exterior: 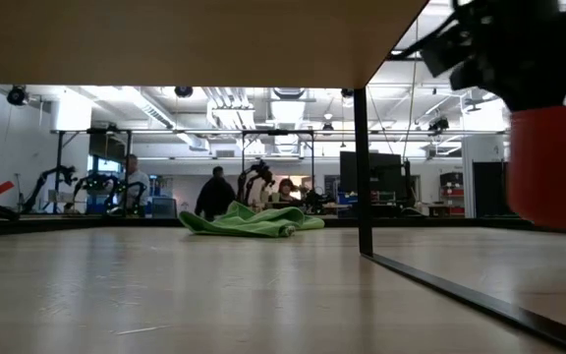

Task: Stack small to large cups/mugs on shelf
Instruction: Put the red mug on the shelf

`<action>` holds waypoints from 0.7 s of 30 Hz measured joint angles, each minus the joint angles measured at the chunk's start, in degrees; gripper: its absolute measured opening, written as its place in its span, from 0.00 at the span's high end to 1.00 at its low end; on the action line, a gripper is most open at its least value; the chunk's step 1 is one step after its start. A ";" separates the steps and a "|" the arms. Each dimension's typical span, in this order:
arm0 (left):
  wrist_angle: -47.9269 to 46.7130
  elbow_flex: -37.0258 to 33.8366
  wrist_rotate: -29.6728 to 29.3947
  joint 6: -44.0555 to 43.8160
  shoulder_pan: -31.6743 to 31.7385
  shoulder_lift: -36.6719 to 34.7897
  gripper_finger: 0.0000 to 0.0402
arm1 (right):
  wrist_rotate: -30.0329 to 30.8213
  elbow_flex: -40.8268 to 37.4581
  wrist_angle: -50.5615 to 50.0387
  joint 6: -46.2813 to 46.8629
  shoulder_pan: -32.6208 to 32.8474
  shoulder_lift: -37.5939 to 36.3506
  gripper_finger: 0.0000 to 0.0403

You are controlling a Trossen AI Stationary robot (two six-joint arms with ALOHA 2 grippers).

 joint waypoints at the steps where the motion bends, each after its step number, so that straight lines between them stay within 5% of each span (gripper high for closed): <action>1: 0.00 0.00 0.01 0.00 -0.01 0.00 0.85 | 0.11 0.00 -0.03 -0.66 -0.78 -0.98 0.98; 14: -0.09 0.00 0.02 0.13 0.01 0.00 0.85 | 8.26 -0.16 0.16 -14.22 -15.72 -7.96 0.98; 21: -0.09 0.00 0.02 0.15 0.32 0.00 0.85 | 6.87 0.03 10.64 -21.48 -29.31 -6.38 0.98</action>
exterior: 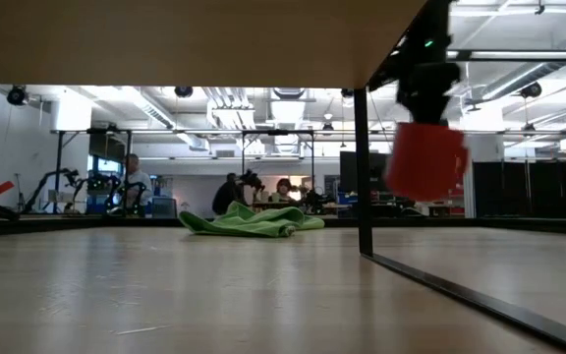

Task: Stack small to large cups/mugs on shelf
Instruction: Put the red mug on the shelf

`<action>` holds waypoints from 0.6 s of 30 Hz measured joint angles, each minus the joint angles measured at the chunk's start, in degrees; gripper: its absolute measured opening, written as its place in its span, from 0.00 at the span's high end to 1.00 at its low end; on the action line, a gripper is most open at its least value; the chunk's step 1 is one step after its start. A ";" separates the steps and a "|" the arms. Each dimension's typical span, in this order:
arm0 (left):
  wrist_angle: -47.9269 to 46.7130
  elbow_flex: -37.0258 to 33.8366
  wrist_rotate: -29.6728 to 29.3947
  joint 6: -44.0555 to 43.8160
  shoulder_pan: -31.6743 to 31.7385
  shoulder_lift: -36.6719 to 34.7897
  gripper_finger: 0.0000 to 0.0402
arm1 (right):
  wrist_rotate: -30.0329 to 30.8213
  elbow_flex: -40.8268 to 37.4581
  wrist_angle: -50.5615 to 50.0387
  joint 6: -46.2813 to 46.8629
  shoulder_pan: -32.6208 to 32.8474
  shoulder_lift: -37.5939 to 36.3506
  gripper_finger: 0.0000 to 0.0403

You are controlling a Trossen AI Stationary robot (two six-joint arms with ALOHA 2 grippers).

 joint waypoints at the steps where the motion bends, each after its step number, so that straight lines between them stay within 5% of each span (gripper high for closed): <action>1: -0.04 0.00 0.00 0.00 0.12 0.00 0.85 | -1.38 0.44 1.56 0.11 -1.66 0.67 0.98; 7: -1.65 0.00 -2.52 0.61 0.88 0.00 0.85 | -7.41 7.79 8.86 -2.10 -4.98 6.14 0.98; 18: -15.69 -0.03 -12.28 -5.20 1.32 0.00 0.85 | -11.11 32.11 5.09 -2.70 -0.70 20.66 0.98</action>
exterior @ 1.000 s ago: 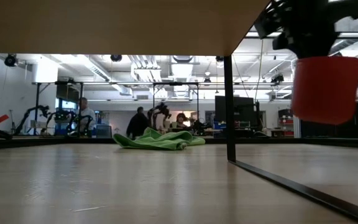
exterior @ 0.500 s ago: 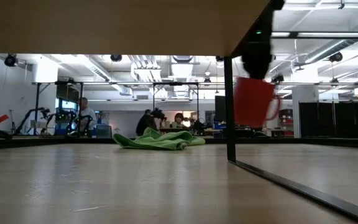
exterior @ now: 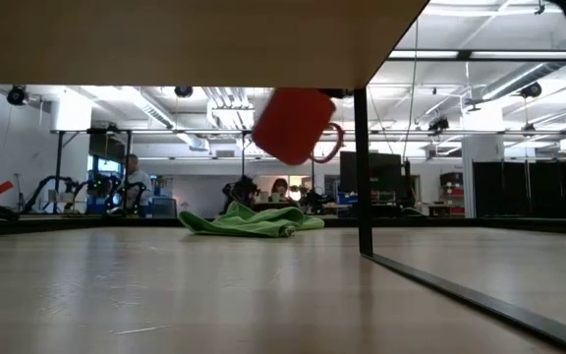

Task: Stack small to large cups/mugs on shelf
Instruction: Put the red mug on the shelf

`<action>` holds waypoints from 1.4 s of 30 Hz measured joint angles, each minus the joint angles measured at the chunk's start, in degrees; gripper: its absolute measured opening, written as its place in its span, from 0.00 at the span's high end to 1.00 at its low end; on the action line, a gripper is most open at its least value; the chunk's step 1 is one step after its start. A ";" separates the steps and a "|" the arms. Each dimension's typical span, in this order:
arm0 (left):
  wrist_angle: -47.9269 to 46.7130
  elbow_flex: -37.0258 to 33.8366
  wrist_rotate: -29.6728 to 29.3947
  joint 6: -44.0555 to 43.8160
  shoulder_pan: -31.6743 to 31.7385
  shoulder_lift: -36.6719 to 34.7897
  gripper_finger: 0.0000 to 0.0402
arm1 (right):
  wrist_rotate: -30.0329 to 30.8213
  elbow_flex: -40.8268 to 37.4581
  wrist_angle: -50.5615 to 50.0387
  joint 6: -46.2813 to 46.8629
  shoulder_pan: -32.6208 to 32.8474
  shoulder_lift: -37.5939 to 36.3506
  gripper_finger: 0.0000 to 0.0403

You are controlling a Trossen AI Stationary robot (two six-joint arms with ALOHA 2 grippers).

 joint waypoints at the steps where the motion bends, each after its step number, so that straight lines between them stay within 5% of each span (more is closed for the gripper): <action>1: 0.57 -0.12 -1.06 0.37 0.13 -0.19 0.85 | -0.01 2.23 -1.37 -0.04 0.31 1.88 0.98; 13: 0.23 -0.56 -7.25 -0.66 1.32 -2.08 0.85 | -5.88 28.11 -13.02 0.13 0.88 21.86 0.98; 17: 0.22 -0.63 -7.65 -0.62 1.39 -2.12 0.85 | -10.18 26.60 -11.74 0.12 1.61 23.10 0.98; 42: 0.24 -1.00 -8.59 -0.31 1.39 -2.14 0.85 | -8.37 24.03 -9.55 0.25 2.96 25.11 0.98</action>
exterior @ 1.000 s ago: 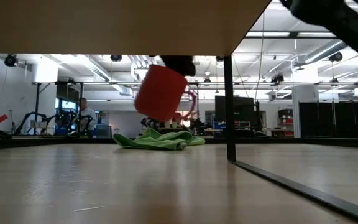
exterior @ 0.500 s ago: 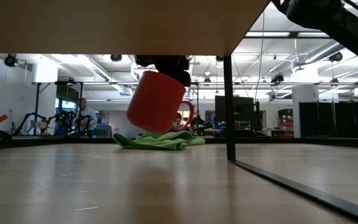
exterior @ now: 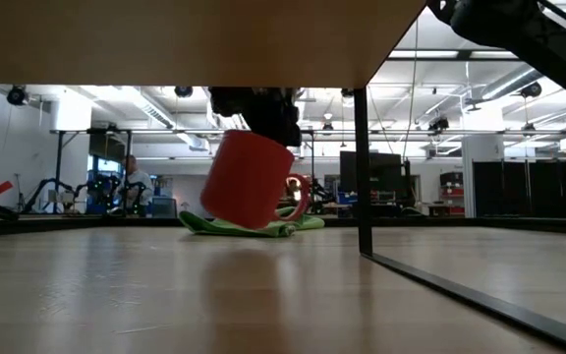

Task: Stack small to large cups/mugs on shelf
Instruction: Put the red mug on the shelf

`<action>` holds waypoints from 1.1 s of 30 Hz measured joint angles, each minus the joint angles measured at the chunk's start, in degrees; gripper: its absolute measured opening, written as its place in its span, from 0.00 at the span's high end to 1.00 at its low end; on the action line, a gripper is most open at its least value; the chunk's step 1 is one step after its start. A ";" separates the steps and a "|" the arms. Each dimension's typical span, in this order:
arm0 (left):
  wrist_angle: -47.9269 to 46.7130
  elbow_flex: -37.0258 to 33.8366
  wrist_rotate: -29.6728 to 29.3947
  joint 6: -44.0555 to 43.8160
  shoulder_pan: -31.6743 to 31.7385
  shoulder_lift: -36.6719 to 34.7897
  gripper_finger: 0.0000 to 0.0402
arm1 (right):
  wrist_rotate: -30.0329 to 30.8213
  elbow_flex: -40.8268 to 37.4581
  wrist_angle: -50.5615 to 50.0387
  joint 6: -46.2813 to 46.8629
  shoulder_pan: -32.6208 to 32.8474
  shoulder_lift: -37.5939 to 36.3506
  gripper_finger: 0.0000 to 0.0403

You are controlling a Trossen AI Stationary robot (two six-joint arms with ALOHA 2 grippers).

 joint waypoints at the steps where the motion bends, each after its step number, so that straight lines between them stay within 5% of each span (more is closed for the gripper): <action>1: 0.00 0.00 0.00 0.00 -0.01 0.00 0.85 | 0.00 0.00 0.18 -0.12 0.00 0.00 0.98; 20: 0.00 -0.02 0.02 -0.07 -0.01 0.00 0.85 | -0.06 -0.31 3.78 -0.39 0.11 -0.11 0.79; 33: 0.02 -0.11 -0.24 -0.33 0.66 0.00 0.85 | -0.07 2.58 4.59 0.15 0.11 -0.92 0.81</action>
